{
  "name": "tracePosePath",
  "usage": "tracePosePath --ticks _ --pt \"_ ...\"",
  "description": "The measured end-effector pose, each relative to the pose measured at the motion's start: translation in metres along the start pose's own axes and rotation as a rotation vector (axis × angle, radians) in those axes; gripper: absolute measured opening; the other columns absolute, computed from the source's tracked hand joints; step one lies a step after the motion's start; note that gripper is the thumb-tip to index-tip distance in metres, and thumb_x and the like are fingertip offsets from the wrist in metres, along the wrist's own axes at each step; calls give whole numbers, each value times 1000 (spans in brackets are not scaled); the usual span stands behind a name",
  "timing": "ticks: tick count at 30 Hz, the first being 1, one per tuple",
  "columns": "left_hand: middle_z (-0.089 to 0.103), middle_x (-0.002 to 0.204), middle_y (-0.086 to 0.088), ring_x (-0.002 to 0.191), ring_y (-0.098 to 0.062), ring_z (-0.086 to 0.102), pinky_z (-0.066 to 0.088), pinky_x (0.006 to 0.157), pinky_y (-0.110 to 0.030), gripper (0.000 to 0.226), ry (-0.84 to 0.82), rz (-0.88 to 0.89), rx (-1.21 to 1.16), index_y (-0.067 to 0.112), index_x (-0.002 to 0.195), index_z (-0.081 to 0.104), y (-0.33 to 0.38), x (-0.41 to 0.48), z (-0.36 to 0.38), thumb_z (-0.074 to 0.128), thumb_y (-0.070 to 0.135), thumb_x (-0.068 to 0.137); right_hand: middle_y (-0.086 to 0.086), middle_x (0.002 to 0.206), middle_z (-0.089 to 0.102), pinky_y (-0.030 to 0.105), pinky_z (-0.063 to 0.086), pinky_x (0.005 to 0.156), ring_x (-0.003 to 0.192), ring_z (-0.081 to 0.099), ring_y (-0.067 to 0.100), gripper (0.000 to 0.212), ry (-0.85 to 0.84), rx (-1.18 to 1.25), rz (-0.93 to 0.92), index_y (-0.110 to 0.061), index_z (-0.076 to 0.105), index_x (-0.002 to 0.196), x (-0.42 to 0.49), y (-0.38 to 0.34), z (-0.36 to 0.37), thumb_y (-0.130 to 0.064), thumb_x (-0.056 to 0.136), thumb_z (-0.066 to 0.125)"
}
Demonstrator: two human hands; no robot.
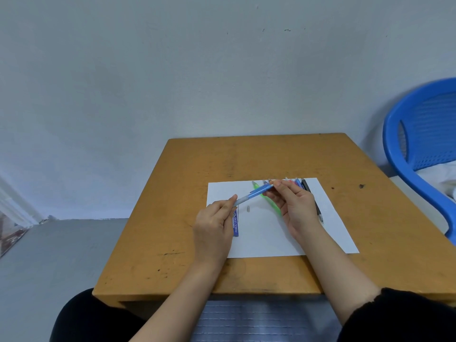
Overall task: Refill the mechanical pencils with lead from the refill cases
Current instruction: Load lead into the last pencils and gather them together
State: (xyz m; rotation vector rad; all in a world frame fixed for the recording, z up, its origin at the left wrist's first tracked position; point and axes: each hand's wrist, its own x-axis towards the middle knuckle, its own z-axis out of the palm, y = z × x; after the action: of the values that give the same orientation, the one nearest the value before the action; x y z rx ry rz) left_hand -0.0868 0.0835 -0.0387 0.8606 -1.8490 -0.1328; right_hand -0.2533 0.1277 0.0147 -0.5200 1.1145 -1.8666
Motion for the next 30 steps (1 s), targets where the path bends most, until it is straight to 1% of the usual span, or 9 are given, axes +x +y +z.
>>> tracePosePath --ticks 6,13,16,19,20,22,24,26,30 --pt "71 89 1 79 -7 54 42 67 -21 33 -11 -14 3 13 113 71 0 0 0 66 3 82 8 84 73 23 58 73 72 70 15 12 41 -48 5 0 68 96 1 0 1 -4 88 59" --pt "71 93 1 76 -15 63 54 60 -34 30 -46 -50 -11 12 113 71 1 0 -3 62 5 86 11 86 73 24 58 75 73 69 16 14 48 -97 5 1 68 99 2 3 1 -6 90 59" --pt "71 94 2 77 -13 62 53 62 -31 28 -29 -123 -37 11 113 71 3 1 -5 63 4 87 11 79 70 21 57 68 69 68 17 11 89 14 15 3 66 91 5 2 -2 -3 92 57" --pt "69 94 4 80 -4 58 47 68 -15 24 30 -281 -87 10 112 71 5 5 -10 62 8 90 10 76 68 19 55 69 70 67 16 12 129 55 -5 2 66 87 11 3 -7 -4 93 56" --pt "69 96 5 81 -3 58 45 69 -10 24 29 -336 -102 10 113 71 6 6 -11 62 8 91 8 76 68 18 54 71 70 66 13 13 135 -64 -58 0 67 87 13 5 -9 -5 93 56" --pt "69 99 4 83 -4 59 43 71 -6 25 19 -407 -117 11 115 70 5 7 -12 62 8 91 3 78 67 11 46 76 71 62 3 12 115 -530 -258 -4 69 88 13 11 -12 -9 92 59" --pt "69 99 5 84 -8 62 46 74 -10 26 19 -431 -131 11 116 69 5 6 -11 62 9 91 -1 86 64 7 34 79 82 56 5 9 27 -963 -504 -6 72 89 11 18 -13 -11 89 64" --pt "68 100 6 86 -7 62 48 75 -13 26 16 -457 -143 12 116 69 6 7 -12 63 10 91 2 92 61 13 27 80 95 47 11 7 -56 -1167 -637 -6 73 88 14 24 -13 -9 85 68" --pt "65 98 11 83 0 59 39 71 1 26 18 -487 -151 11 116 69 7 8 -14 62 9 91 1 104 60 27 29 91 107 37 14 8 -101 -1338 -619 -10 75 86 18 35 -13 -16 84 69"
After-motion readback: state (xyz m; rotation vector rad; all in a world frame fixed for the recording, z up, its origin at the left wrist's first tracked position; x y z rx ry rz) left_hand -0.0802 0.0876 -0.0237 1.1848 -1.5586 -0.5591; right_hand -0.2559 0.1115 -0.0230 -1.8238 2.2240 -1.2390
